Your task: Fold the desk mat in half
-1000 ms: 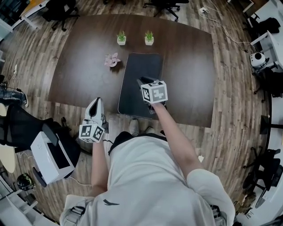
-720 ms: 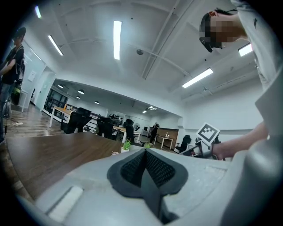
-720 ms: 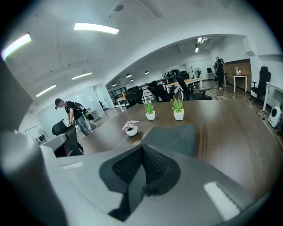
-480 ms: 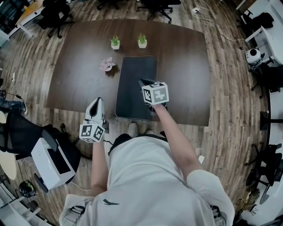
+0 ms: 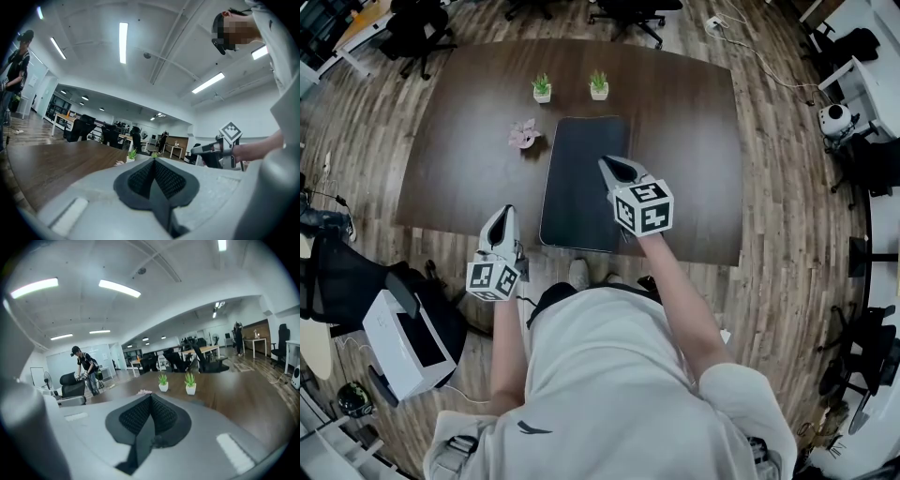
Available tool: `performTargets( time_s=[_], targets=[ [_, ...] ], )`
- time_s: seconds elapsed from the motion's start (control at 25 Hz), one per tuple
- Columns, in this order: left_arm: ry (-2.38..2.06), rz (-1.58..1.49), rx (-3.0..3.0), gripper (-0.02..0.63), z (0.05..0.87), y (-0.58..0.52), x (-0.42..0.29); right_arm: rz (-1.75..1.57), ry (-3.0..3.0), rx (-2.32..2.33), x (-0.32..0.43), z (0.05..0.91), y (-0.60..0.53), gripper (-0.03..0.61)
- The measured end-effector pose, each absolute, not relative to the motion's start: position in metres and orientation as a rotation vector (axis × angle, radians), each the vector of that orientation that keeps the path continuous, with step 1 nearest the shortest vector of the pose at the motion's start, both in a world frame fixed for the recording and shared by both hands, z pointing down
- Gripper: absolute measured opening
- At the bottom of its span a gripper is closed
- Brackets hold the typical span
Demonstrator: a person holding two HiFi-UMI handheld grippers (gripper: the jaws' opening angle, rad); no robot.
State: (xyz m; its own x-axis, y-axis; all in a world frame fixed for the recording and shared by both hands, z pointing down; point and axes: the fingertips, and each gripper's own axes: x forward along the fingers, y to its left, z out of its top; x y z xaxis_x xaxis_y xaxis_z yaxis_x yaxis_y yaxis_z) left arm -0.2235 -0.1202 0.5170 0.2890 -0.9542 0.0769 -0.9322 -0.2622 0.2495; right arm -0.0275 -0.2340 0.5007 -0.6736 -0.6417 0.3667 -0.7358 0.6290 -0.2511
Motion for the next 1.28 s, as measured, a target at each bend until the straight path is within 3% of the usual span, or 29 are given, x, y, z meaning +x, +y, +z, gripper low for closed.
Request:
performTargets(
  time_s=[0.48,0.92,1.28],
  targets=[
    [-1.697,-0.128,2.351,0.003,0.513,-0.123,-0.211,-0.291,-2.869,1.461,0.056,0.382,-0.194,0.0],
    [-1.673,-0.268,2.439,0.003,0.47,-0.14,-0.194,-0.054,-2.652,1.823,0.159,0.434,-0.168,0.0],
    [-1.643,-0.208,2.476,0.003,0.475,-0.142,-0.185,-0.016,-2.569,1.864,0.176,0.445,-0.16,0.0]
  ],
)
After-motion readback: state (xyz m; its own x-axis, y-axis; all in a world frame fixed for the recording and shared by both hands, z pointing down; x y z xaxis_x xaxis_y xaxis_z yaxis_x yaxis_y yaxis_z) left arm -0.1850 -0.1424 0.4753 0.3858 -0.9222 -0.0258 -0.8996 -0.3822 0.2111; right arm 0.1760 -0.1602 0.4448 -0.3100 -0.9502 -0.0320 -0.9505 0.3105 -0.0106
